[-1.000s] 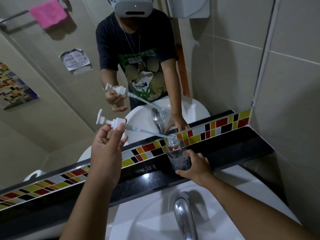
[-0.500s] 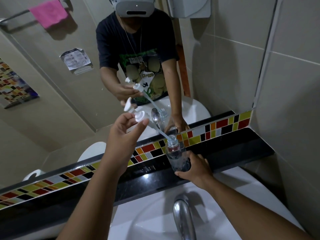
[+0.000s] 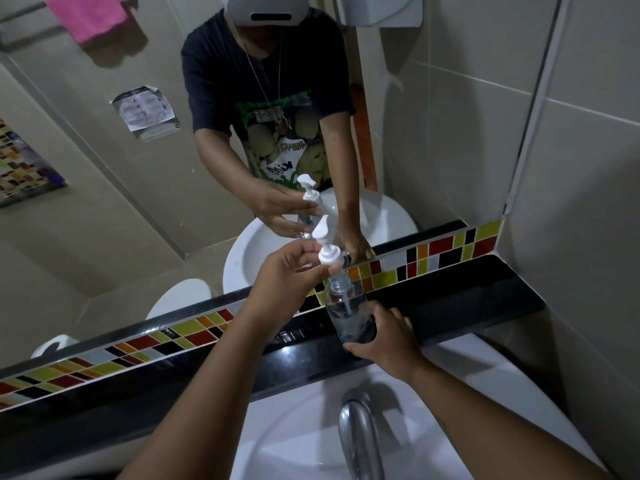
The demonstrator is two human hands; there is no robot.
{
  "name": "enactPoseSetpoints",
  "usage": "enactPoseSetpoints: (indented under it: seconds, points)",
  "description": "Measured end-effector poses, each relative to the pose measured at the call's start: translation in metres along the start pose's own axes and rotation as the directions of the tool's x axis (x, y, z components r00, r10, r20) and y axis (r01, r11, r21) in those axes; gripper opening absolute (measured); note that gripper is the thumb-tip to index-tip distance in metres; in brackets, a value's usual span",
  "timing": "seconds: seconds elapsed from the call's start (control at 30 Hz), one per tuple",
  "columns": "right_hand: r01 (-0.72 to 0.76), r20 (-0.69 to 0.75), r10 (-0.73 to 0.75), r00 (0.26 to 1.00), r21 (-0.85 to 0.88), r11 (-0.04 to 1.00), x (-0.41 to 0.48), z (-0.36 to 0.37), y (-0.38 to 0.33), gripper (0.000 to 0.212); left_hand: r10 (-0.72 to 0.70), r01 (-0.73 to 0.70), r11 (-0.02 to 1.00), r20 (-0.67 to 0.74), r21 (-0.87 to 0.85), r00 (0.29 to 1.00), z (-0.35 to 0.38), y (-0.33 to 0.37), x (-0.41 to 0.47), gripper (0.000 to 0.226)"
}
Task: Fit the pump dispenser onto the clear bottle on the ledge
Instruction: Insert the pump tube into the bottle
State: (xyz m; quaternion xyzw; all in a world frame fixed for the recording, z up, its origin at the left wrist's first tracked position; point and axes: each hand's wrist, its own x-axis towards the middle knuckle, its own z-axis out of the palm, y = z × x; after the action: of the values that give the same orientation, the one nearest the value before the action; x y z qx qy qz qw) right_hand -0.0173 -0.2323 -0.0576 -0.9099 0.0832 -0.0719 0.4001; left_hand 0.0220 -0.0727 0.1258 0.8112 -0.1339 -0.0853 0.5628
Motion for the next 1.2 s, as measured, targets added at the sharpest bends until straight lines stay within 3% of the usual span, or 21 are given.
enactPoseSetpoints:
  seconds: [0.17,0.4,0.47,0.57,0.63,0.87,1.0,1.07,1.2]
  points:
    - [-0.023,0.006,0.023,1.0,0.013,1.0,-0.002,0.0,-0.001,0.068,-0.01,0.012,0.999,0.053,-0.03,0.999,0.006,-0.014,0.003,0.03]
    - [-0.04,0.023,0.04,0.999,0.001,0.999,-0.002,0.0,-0.001,0.064,-0.028,0.034,0.994,0.062,-0.103,0.998,0.013,-0.032,-0.002,0.023]
    - [-0.037,0.016,0.037,0.999,0.001,0.999,-0.002,0.0,-0.001,0.064,0.029,-0.032,0.998,0.052,0.053,0.998,0.014,-0.029,0.0,0.021]
    - [-0.023,0.02,0.023,1.0,-0.006,1.0,-0.001,-0.001,-0.001,0.067,0.122,-0.144,0.917,0.082,0.372,0.989,0.011,-0.021,0.005,0.024]
    - [-0.021,0.038,0.021,0.999,-0.013,1.0,0.0,-0.002,0.0,0.067,0.122,-0.151,0.891,0.095,0.428,0.988,0.009,-0.02,0.008,0.033]
    - [-0.028,0.052,0.028,0.998,-0.012,1.0,0.0,-0.001,-0.001,0.068,0.06,-0.088,0.938,0.091,0.337,0.994,0.003,-0.026,0.005,0.021]
    - [-0.017,0.039,0.018,0.999,-0.006,1.0,-0.001,0.0,0.0,0.066,0.014,-0.013,1.0,0.045,-0.009,0.999,0.014,-0.036,-0.005,0.02]
    - [-0.002,0.028,0.003,1.0,-0.008,1.0,-0.001,0.0,-0.001,0.066,0.015,-0.014,0.995,0.007,-0.102,1.0,0.021,-0.04,-0.009,0.022]
    - [-0.005,0.028,0.005,1.0,-0.01,1.0,-0.001,0.0,0.0,0.067,0.041,-0.041,0.999,0.011,0.03,0.999,0.016,-0.04,-0.001,0.02]
